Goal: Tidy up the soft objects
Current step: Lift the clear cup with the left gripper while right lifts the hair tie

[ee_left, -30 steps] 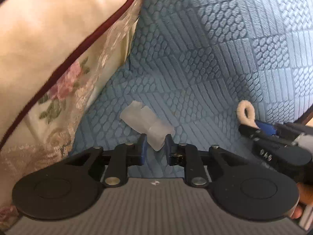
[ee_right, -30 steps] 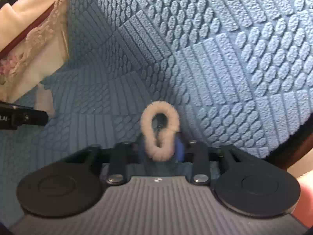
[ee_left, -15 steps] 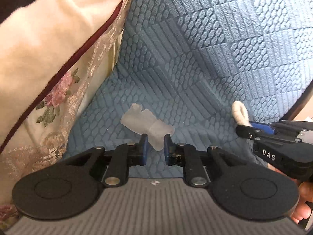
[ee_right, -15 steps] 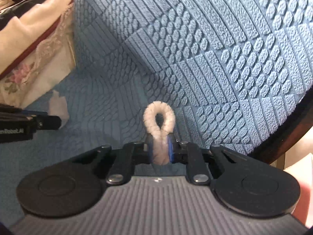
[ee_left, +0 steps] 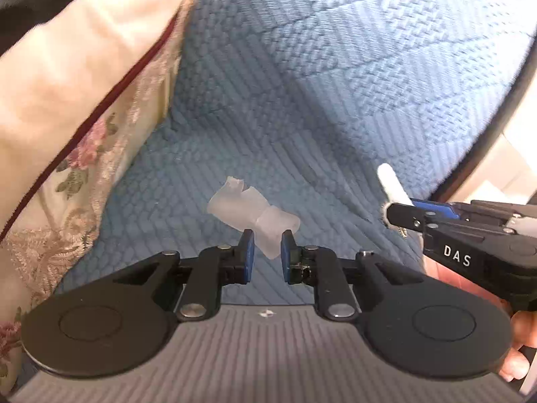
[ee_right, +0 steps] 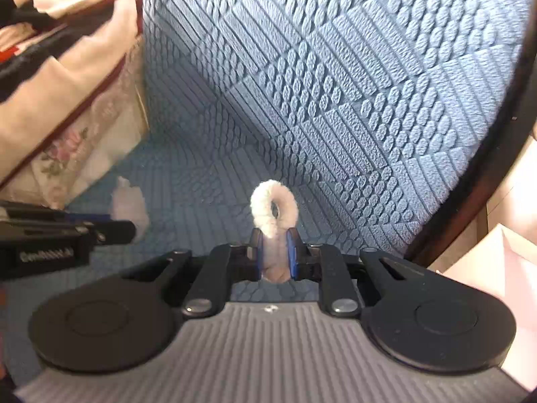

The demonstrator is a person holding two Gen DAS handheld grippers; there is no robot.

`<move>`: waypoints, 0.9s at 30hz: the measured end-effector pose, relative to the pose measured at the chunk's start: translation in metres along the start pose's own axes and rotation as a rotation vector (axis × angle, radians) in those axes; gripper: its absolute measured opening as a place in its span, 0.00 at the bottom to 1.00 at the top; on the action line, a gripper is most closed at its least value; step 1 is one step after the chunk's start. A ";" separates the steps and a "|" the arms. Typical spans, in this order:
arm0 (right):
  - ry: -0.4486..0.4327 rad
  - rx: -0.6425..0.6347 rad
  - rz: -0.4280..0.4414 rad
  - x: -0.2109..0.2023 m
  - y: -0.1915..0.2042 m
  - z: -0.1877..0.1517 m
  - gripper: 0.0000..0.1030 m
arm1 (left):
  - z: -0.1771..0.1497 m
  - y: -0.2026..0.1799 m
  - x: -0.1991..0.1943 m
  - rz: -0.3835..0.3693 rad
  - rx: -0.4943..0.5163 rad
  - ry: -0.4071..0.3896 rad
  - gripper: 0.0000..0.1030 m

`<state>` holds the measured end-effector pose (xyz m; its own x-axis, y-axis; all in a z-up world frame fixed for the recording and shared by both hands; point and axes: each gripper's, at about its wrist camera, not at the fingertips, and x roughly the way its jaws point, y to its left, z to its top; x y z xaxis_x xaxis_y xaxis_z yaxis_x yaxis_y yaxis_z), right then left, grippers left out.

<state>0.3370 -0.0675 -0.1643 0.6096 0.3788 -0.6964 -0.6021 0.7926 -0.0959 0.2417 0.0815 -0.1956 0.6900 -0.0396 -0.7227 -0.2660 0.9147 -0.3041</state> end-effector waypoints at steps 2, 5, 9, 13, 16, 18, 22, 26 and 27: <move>-0.002 0.003 -0.003 -0.007 0.002 -0.004 0.18 | -0.004 -0.004 -0.002 -0.012 0.012 0.004 0.19; 0.009 0.007 -0.011 -0.013 0.005 -0.013 0.18 | -0.010 -0.006 -0.008 -0.026 0.022 0.009 0.19; 0.025 0.019 -0.018 -0.021 0.008 -0.025 0.18 | -0.018 -0.010 -0.018 -0.040 0.053 0.021 0.20; 0.029 0.032 -0.030 -0.029 0.011 -0.035 0.18 | -0.023 -0.011 -0.026 -0.057 0.067 0.025 0.20; 0.035 0.055 -0.033 -0.037 0.012 -0.043 0.18 | -0.029 -0.012 -0.030 -0.064 0.077 0.030 0.20; 0.039 0.068 -0.031 -0.042 0.012 -0.047 0.18 | -0.033 -0.013 -0.032 -0.068 0.073 0.041 0.20; 0.039 0.091 -0.036 -0.053 0.015 -0.055 0.18 | -0.042 -0.018 -0.041 -0.082 0.094 0.046 0.20; 0.042 0.121 -0.040 -0.064 0.018 -0.064 0.18 | -0.049 -0.025 -0.050 -0.095 0.116 0.044 0.20; 0.040 0.130 -0.040 -0.066 0.018 -0.066 0.18 | -0.050 -0.027 -0.052 -0.098 0.119 0.046 0.20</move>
<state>0.2514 -0.1095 -0.1668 0.6088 0.3284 -0.7222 -0.5045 0.8628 -0.0329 0.1788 0.0390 -0.1810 0.6764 -0.1468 -0.7217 -0.1152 0.9468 -0.3006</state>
